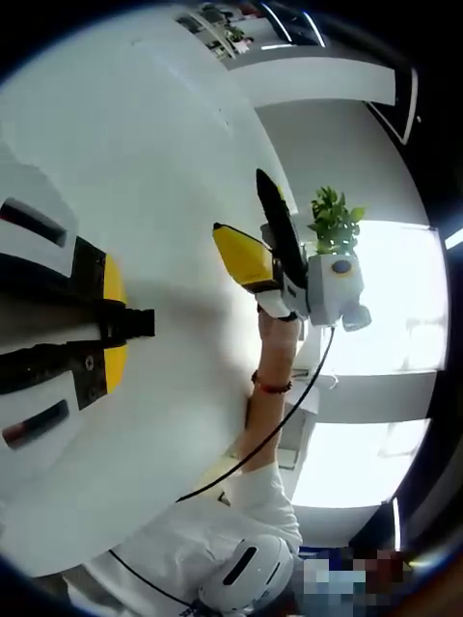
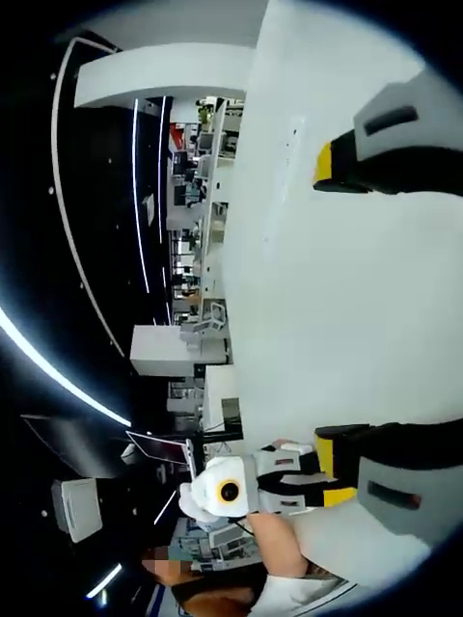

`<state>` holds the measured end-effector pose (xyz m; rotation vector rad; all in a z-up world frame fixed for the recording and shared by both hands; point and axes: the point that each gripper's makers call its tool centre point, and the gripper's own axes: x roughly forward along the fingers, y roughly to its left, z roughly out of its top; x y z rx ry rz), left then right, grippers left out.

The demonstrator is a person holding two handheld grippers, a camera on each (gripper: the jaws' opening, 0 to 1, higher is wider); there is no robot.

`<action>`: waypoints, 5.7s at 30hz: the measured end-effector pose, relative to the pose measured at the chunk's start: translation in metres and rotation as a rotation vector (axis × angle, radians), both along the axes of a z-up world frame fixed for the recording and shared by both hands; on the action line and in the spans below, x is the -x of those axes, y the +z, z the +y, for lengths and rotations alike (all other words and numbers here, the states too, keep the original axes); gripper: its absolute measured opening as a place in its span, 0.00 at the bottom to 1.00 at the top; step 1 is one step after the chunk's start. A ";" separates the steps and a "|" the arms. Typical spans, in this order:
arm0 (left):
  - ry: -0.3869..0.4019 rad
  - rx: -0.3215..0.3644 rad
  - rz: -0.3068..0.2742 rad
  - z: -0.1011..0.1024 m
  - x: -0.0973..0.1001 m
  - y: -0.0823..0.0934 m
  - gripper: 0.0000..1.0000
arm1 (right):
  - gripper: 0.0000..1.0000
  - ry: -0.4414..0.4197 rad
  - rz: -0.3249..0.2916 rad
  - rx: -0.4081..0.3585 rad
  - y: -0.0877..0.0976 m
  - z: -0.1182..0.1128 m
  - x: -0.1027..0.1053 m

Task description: Snap the two parts of the plastic buckle together until the buckle closes and remains connected.

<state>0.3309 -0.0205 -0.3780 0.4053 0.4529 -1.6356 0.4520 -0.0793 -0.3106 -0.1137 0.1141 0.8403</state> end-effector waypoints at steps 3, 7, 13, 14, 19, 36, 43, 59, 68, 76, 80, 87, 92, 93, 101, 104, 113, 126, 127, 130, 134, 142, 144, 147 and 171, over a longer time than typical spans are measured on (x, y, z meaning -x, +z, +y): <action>0.001 -0.002 0.000 0.000 0.000 0.000 0.10 | 1.00 -0.009 0.002 0.005 -0.001 -0.002 -0.001; 0.002 -0.001 0.001 0.001 -0.004 0.001 0.10 | 1.00 -0.023 0.002 0.003 -0.001 -0.004 0.000; 0.007 -0.004 0.005 0.001 -0.007 0.001 0.10 | 1.00 -0.165 -0.022 0.014 -0.003 -0.027 -0.014; 0.013 -0.004 0.007 0.001 -0.006 0.001 0.10 | 1.00 -0.177 -0.022 0.009 -0.003 -0.030 -0.014; 0.015 -0.005 0.009 0.001 -0.008 0.002 0.10 | 1.00 -0.205 -0.013 -0.040 0.003 -0.039 -0.014; 0.041 -0.007 0.017 0.002 -0.014 0.003 0.10 | 0.98 -0.263 -0.025 0.003 -0.002 -0.064 -0.029; 0.043 -0.015 0.015 0.002 -0.012 0.003 0.10 | 0.98 -0.251 -0.028 0.009 0.000 -0.062 -0.029; 0.142 0.001 0.028 0.004 -0.026 0.010 0.10 | 0.96 -0.234 -0.027 0.021 0.001 -0.062 -0.034; 0.219 0.017 0.028 0.007 -0.037 0.017 0.10 | 0.96 -0.223 -0.027 0.034 0.001 -0.060 -0.033; 0.269 0.027 0.009 0.005 -0.042 0.024 0.10 | 0.97 -0.213 -0.034 0.035 0.001 -0.057 -0.030; 0.322 0.035 -0.010 0.007 -0.055 0.028 0.10 | 0.97 -0.209 -0.029 0.045 -0.001 -0.055 -0.031; 0.408 0.050 -0.013 0.014 -0.071 0.032 0.10 | 0.96 -0.207 -0.025 0.057 -0.002 -0.056 -0.032; 0.502 0.109 -0.049 0.016 -0.089 0.044 0.10 | 0.97 -0.211 -0.023 0.054 -0.002 -0.057 -0.034; 0.501 0.110 -0.044 0.016 -0.086 0.045 0.10 | 0.97 -0.211 -0.023 0.056 -0.002 -0.057 -0.034; 0.619 0.157 -0.092 0.027 -0.108 0.055 0.10 | 0.98 -0.206 -0.019 0.058 -0.003 -0.056 -0.036; 0.659 0.179 -0.109 0.030 -0.111 0.058 0.10 | 0.98 -0.206 -0.022 0.054 -0.003 -0.056 -0.034; 0.731 0.210 -0.117 0.037 -0.119 0.058 0.11 | 0.97 -0.204 -0.016 0.059 -0.005 -0.053 -0.030; 0.743 0.199 -0.098 0.040 -0.131 0.054 0.11 | 0.97 -0.201 -0.010 0.067 -0.006 -0.055 -0.033; 0.746 0.199 -0.098 0.040 -0.131 0.054 0.11 | 0.97 -0.200 -0.009 0.070 -0.006 -0.055 -0.033; 0.759 0.190 -0.112 0.043 -0.135 0.054 0.11 | 0.97 -0.197 -0.009 0.077 -0.007 -0.055 -0.033; 0.759 0.205 -0.110 0.044 -0.137 0.062 0.11 | 0.97 -0.195 -0.009 0.075 -0.006 -0.055 -0.034; 0.745 0.190 -0.147 0.032 -0.141 0.066 0.11 | 0.97 -0.186 -0.014 0.074 -0.005 -0.054 -0.031; 0.749 0.194 -0.155 0.030 -0.143 0.068 0.11 | 0.97 -0.183 -0.014 0.074 -0.006 -0.053 -0.031; 0.759 0.208 -0.130 0.024 -0.146 0.071 0.11 | 0.96 -0.184 -0.008 0.082 -0.008 -0.054 -0.032; 0.791 0.214 -0.092 0.002 -0.157 0.058 0.11 | 0.95 -0.160 -0.014 0.080 -0.006 -0.050 -0.030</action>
